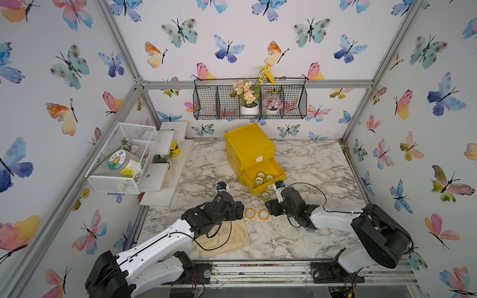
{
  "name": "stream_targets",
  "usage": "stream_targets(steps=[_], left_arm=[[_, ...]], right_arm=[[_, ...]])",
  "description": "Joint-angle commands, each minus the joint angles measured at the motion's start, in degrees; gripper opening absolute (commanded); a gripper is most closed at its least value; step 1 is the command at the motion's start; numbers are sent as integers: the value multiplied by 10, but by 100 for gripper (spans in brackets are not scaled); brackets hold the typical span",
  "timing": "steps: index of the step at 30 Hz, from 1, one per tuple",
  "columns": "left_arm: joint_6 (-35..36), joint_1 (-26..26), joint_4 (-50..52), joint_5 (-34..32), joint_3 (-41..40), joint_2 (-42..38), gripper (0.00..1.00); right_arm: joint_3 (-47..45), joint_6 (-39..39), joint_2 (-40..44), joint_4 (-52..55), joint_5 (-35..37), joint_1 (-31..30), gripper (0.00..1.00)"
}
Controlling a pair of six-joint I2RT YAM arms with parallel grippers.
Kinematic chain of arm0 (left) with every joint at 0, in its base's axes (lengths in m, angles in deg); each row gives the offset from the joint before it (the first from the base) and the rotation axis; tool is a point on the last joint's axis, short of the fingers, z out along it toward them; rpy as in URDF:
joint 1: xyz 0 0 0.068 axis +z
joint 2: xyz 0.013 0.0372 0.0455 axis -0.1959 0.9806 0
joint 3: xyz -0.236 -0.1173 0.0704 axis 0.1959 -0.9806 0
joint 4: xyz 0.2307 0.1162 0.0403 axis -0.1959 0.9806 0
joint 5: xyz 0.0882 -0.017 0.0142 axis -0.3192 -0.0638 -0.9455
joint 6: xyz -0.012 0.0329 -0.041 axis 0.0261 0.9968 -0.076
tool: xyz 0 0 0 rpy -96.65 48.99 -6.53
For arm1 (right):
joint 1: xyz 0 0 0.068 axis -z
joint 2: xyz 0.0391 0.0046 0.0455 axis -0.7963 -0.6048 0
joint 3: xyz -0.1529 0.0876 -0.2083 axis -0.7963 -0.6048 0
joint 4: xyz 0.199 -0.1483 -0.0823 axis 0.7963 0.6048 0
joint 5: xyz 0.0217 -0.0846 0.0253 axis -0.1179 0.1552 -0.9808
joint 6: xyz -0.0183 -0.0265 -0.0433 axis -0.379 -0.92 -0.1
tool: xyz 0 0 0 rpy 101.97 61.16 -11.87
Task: Place the transparent tape into the drawer according to color
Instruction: Pick up the tape at the center of the board.
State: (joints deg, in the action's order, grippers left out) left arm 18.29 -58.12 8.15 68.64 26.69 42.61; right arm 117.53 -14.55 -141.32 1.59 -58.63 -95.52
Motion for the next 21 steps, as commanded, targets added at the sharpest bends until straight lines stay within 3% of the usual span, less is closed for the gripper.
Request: stream_targets(steps=[1, 21], left_arm=[[-6, 1, 9, -18, 4, -4, 93], [-6, 1, 11, -27, -9, 4, 93]], right_arm=[[19, -21, -27, -42, 22, -5, 65], [94, -30, -151, -14, 120, -28, 63]])
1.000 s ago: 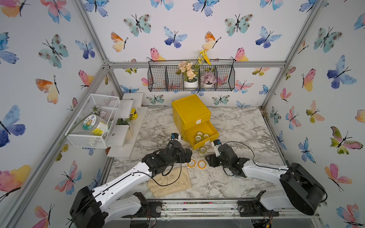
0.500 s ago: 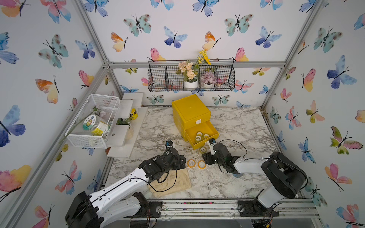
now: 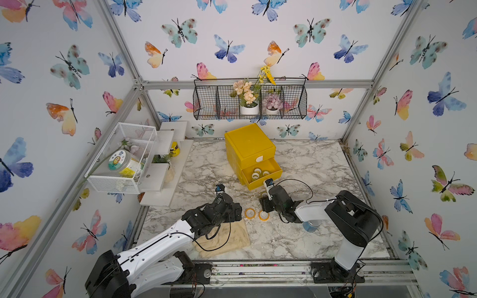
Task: Place the transparent tape into the drawer according to color
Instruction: Pick up the tape at the center of the board.
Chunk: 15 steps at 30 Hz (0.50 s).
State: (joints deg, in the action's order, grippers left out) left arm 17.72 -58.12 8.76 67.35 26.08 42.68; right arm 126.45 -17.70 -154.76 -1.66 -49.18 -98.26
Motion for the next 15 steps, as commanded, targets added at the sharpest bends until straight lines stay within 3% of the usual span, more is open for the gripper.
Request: stream_targets(steps=[1, 7, 15], left_arm=[[-1, 1, 4, -14, -3, 5, 93], [-2, 1, 4, -10, -4, 10, 93], [-2, 2, 4, -10, -3, 13, 93]], right_arm=[[5, 3, -18, 19, 25, -1, 61], [-3, 6, -18, 18, 11, -1, 49], [-75, 20, 82, 12, -79, -1, 41]])
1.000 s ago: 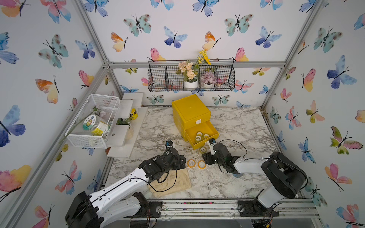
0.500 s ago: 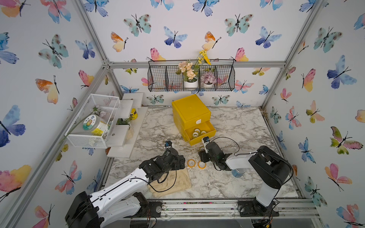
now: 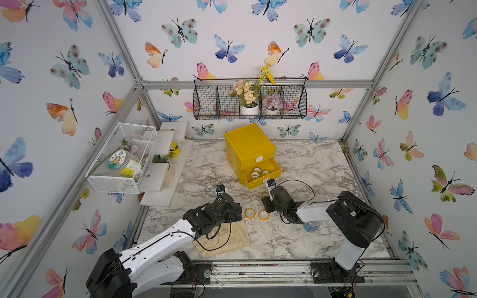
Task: Place the transparent tape into the drawer according to color
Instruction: Pick up the tape at the center of the board.
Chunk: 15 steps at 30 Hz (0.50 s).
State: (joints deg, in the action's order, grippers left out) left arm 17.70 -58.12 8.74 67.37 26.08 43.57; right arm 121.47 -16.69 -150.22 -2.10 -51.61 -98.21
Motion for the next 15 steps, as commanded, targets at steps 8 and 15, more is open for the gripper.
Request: stream_targets(steps=[8, 15], left_arm=[[-1, 3, -5, -12, -12, 8, 93], [-1, 10, -14, -5, -25, 6, 93]], right_arm=[[-79, 33, 199, 57, -161, -1, 40], [-21, 12, 337, 139, -106, 0, 40]])
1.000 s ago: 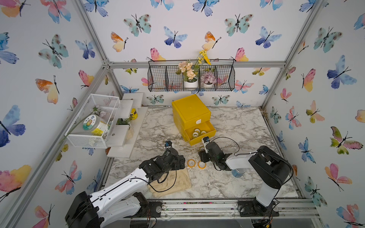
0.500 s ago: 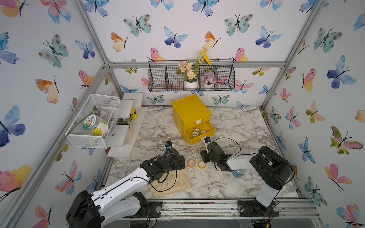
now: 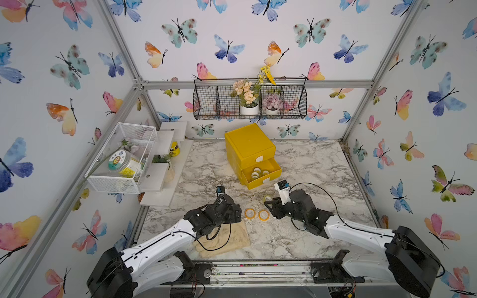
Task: Place the transparent tape into the drawer according to color
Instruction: Pick up the tape at the center of the board, then place the tape in the drawer.
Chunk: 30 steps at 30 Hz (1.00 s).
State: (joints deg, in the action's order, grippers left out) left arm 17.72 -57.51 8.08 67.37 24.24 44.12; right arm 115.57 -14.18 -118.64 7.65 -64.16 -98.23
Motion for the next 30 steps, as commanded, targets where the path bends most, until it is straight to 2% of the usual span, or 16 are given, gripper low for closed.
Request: stream_targets(steps=[1, 6, 13, 19, 30], left_arm=[[-1, 5, -9, -5, -7, 2, 94], [-1, 5, -7, -5, -6, 2, 93], [-3, 5, 1, -5, -9, -12, 93], [-5, 5, 5, -5, -15, -25, 93], [-4, 6, 0, -1, -12, -19, 93]], right_arm=[[61, -24, 19, 52, 29, 1, 40], [167, -65, -40, 75, 62, 12, 39], [277, -57, -164, 98, 14, 80, 38], [302, -48, -213, 120, 3, 99, 38], [326, -51, -252, 118, 5, 114, 38]])
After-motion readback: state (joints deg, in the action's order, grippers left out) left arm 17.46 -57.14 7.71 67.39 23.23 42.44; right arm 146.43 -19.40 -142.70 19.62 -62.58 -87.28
